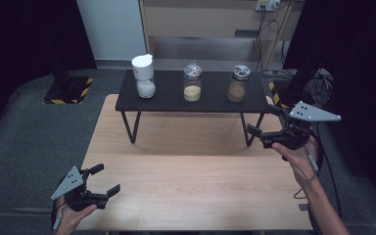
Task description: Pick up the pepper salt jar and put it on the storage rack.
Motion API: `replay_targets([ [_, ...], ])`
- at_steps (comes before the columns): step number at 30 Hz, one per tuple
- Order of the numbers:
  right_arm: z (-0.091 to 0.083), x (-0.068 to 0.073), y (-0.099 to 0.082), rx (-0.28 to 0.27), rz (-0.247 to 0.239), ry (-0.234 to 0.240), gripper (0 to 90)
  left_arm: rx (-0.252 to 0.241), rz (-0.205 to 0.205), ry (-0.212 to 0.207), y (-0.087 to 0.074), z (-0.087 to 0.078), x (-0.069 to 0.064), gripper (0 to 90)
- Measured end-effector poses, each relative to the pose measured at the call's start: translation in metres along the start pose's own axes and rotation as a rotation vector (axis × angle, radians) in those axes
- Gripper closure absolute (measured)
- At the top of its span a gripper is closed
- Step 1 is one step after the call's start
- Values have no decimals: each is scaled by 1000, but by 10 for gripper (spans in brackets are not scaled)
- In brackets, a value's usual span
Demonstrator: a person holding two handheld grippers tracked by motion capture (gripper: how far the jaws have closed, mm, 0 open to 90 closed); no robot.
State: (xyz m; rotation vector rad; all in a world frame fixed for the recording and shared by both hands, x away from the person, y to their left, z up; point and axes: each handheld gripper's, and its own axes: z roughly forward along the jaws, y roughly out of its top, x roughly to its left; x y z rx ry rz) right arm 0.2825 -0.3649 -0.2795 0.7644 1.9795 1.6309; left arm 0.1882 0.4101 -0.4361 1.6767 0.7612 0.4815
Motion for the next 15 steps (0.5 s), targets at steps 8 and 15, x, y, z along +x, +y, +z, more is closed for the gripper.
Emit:
replay_targets([
  [8, -19, 8, -17, -3, 24, -5, 52, 2, 0, 3, 0, 0, 0, 3],
  [15, -30, 18, -30, 4, 21, -7, 52, 1, 0, 0, 0, 0, 0, 3],
])
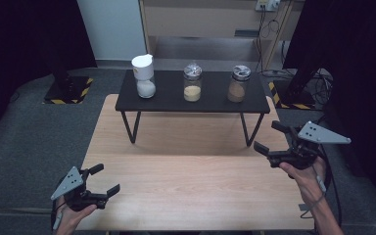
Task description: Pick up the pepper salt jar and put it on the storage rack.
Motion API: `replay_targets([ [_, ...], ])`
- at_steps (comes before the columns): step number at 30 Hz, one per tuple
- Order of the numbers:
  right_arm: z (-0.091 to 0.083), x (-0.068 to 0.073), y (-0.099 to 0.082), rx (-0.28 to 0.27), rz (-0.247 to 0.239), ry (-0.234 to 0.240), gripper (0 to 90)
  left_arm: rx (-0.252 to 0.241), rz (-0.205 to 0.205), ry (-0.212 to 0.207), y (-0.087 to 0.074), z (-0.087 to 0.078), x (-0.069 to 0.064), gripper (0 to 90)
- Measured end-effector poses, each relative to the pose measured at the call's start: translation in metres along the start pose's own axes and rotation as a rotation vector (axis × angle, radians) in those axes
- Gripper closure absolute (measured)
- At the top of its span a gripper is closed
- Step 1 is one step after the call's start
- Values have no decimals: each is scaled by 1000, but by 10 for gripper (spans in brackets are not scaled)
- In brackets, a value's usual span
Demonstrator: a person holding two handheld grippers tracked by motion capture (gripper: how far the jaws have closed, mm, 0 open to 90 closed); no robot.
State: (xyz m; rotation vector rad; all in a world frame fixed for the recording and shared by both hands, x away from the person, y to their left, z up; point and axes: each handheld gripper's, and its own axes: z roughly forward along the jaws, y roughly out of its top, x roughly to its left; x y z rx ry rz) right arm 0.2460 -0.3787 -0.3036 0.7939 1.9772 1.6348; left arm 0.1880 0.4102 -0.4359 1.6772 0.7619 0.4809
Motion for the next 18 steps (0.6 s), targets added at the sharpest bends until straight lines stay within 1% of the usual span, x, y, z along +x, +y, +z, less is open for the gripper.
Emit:
replay_targets([
  [4, -6, 7, -9, 16, -14, -7, 53, -2, -2, 1, 0, 0, 0, 3],
  [6, -9, 9, -16, 9, -8, -2, 54, -2, -2, 0, 0, 0, 0, 3],
  [10, -15, 14, -26, 13, -11, -8, 54, -3, -5, 2, 0, 0, 0, 3],
  [13, -19, 15, -33, 6, -2, -2, 53, -3, -6, 3, 0, 0, 0, 3],
  [18, -19, 18, -49, 30, 5, 4, 54, -2, -6, 3, 0, 0, 0, 3],
])
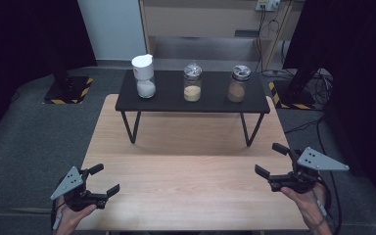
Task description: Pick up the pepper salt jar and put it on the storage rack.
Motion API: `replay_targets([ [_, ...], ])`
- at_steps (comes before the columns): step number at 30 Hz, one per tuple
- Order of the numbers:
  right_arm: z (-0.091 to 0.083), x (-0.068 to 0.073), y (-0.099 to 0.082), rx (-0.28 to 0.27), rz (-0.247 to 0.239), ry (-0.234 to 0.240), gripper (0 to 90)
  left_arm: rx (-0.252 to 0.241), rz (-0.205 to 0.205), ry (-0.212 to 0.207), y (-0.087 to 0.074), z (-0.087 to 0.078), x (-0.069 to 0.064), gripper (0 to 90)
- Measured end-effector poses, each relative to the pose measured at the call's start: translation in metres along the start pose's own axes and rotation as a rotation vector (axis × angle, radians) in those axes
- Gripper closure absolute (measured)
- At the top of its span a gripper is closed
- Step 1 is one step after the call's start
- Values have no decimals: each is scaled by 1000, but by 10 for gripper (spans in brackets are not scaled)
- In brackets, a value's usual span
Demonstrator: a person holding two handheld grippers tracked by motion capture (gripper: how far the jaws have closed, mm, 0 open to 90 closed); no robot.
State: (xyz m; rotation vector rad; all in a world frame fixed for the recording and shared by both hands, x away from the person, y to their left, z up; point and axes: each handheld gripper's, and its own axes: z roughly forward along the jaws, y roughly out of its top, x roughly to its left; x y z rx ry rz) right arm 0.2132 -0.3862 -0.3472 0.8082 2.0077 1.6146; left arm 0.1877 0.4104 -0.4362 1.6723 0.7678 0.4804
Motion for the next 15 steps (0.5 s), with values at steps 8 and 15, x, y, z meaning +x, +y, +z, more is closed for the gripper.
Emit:
replay_targets([
  [8, 2, -1, -22, 24, 18, 22, 55, -1, 4, -4, 0, 0, 0, 3],
  [15, 5, 1, -35, 52, 29, 20, 57, 0, 7, -4, 0, 0, 0, 3],
])
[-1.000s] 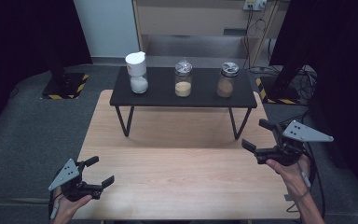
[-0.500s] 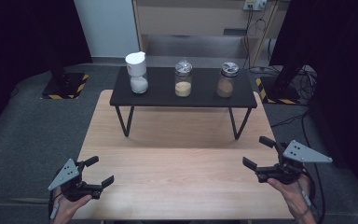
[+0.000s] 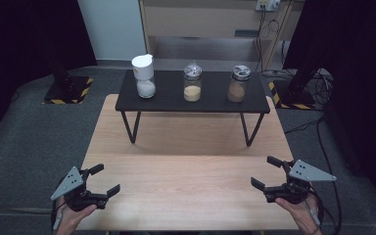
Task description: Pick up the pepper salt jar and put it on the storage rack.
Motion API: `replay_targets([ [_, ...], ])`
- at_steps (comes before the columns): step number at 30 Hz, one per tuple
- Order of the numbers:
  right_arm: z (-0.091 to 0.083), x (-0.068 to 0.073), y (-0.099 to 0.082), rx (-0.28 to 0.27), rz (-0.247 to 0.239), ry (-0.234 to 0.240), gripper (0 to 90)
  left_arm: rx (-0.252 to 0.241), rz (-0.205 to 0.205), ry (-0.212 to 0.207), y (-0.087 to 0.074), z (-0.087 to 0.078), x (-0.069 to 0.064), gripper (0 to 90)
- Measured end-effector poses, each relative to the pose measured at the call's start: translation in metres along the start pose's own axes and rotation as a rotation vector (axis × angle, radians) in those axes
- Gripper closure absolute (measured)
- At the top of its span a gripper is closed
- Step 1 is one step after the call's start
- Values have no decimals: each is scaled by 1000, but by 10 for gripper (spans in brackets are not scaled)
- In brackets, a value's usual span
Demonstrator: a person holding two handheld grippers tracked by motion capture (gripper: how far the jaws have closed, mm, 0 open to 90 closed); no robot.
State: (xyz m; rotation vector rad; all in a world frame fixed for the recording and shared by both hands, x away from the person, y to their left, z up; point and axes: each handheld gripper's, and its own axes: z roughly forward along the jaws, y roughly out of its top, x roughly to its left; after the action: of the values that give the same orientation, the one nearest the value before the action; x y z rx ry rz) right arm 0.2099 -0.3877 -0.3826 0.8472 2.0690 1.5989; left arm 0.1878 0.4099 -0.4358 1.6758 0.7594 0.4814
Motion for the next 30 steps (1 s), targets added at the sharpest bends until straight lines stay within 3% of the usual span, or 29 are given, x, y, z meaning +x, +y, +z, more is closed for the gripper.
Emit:
replay_targets([
  [19, 8, -2, -22, 60, 28, 14, 59, -2, 2, -2, 0, 0, 0, 3],
  [30, 8, -4, -27, 48, 25, 25, 62, -2, 9, -9, 0, 0, 0, 3],
])
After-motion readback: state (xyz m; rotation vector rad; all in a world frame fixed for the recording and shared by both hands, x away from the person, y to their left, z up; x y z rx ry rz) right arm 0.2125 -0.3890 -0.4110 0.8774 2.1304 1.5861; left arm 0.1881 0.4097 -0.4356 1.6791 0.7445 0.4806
